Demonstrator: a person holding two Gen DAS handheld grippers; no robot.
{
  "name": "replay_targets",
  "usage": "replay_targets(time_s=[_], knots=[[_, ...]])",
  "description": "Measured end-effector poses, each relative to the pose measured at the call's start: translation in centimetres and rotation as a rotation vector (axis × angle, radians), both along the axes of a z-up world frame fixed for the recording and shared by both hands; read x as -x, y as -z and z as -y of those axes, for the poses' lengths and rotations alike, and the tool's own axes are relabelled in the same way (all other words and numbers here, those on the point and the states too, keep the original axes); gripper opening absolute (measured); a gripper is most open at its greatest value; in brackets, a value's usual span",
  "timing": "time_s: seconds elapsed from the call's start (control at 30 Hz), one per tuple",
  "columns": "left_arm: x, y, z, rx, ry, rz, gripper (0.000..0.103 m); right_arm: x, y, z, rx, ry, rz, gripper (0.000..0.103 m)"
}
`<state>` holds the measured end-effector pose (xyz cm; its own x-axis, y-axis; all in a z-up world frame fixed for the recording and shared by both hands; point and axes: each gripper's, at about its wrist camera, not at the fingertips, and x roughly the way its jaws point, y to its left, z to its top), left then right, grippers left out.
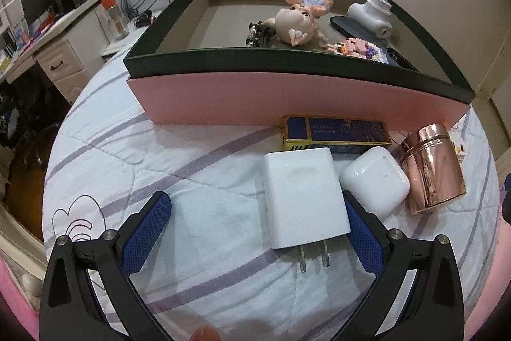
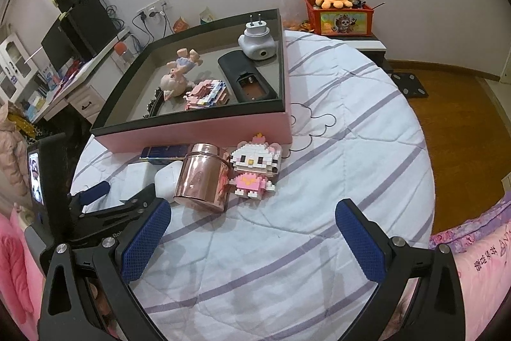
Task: Organize rigid objects
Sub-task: 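Lower the left gripper onto the white rectangular charger and close, then carry the charger with the left gripper into the box and release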
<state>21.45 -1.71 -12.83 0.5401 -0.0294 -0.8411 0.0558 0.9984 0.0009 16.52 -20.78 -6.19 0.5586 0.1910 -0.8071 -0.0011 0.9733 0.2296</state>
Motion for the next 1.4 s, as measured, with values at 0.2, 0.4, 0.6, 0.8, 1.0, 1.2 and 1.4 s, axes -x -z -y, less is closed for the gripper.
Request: replay_targets(time_s=[0.2, 0.4, 0.6, 0.8, 1.0, 1.2, 1.4], knots=[[-0.4, -0.1, -0.3, 0.007, -0.002, 0.018, 0.087, -0.8, 0.3, -0.3, 0.004, -0.008, -0.009, 0.103], [-0.9, -0.8, -1.0, 0.007, -0.026, 0.035, 0.041, -1.2, 0.3, -0.4, 0.005, -0.008, -0.009, 0.103], [-0.4, -1.3, -2.0, 0.040, -0.035, 0.033, 0.040, -1.6, 0.4, -0.3, 0.003, -0.005, -0.010, 0.103], [0.6, -3.9, -2.6, 0.068, -0.035, 0.070, 0.041, -2.0, 0.1, -0.3, -0.002, -0.007, -0.002, 0.103], [0.3, -4.8, -3.6, 0.096, -0.044, 0.074, 0.040, -2.6, -0.4, -0.4, -0.003, -0.012, 0.012, 0.103], [0.2, -5.0, -3.9, 0.111, -0.051, 0.072, 0.040, -2.9, -0.4, -0.4, -0.005, -0.015, 0.012, 0.103], [0.6, -5.9, -3.8, 0.121, -0.051, 0.097, 0.040, -3.0, -0.3, -0.4, -0.005, -0.015, 0.011, 0.103]])
